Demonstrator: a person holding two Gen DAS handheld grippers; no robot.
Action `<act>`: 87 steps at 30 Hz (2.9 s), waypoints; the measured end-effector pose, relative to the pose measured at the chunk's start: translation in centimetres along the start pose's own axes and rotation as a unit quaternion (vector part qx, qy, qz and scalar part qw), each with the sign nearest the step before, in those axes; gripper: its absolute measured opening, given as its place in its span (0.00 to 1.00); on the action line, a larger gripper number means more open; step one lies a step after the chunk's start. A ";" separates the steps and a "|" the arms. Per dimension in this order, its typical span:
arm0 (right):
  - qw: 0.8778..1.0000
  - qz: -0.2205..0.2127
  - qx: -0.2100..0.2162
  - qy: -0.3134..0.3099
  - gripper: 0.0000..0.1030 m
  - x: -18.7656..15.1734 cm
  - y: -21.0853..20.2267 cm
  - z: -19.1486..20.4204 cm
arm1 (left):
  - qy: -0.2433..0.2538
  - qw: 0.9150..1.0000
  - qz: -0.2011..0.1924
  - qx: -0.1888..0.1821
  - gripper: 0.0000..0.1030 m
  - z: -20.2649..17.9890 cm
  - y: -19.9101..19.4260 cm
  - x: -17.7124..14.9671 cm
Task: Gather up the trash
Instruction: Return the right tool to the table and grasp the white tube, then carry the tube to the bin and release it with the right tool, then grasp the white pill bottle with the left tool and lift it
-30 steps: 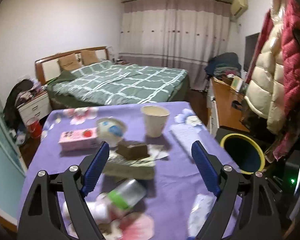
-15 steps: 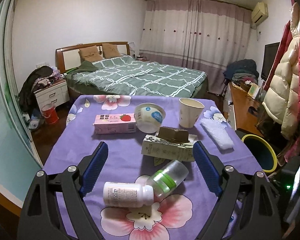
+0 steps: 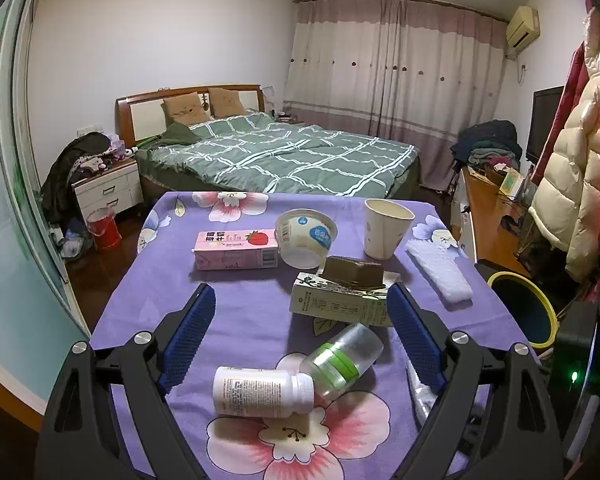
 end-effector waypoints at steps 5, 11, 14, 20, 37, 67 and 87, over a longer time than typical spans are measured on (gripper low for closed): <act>1.000 0.030 0.001 -0.009 0.54 -0.7 1.0 1.7 | 0.000 1.000 0.000 0.001 0.85 0.0 0.1 0.0; 0.999 0.047 0.005 -0.025 0.54 -2.3 1.1 2.8 | -0.006 1.000 -0.001 0.001 0.85 0.4 0.1 -0.4; 0.999 0.034 0.000 -0.030 0.40 -2.9 0.9 2.9 | -0.005 1.000 0.001 0.000 0.85 0.5 0.1 -0.5; 1.000 0.021 -0.003 -0.009 0.30 -2.6 0.3 0.8 | -0.006 1.000 0.002 0.001 0.86 0.5 0.1 -0.6; 0.986 -0.030 -0.118 0.111 0.31 -0.1 -1.4 -14.4 | 0.005 1.000 0.024 -0.001 0.86 -0.9 1.7 -1.1; 0.943 -0.032 -0.204 0.261 0.52 2.5 1.5 -29.1 | 0.019 0.998 0.053 0.000 0.86 -2.4 5.1 -1.4; 0.944 -0.063 -0.223 0.233 0.53 3.7 1.4 -23.9 | 0.025 0.992 0.119 0.025 0.88 1.3 6.4 -7.2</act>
Point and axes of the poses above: each gripper's, at about its wrist camera, not at the fingertips, and y roughly the way its jaws point, z to its left, x to its top, the point moved 1 cm from there along y, roughly the way its jaws point, and after that the axes turned 1 degree about -y, right-handed, at the moved point
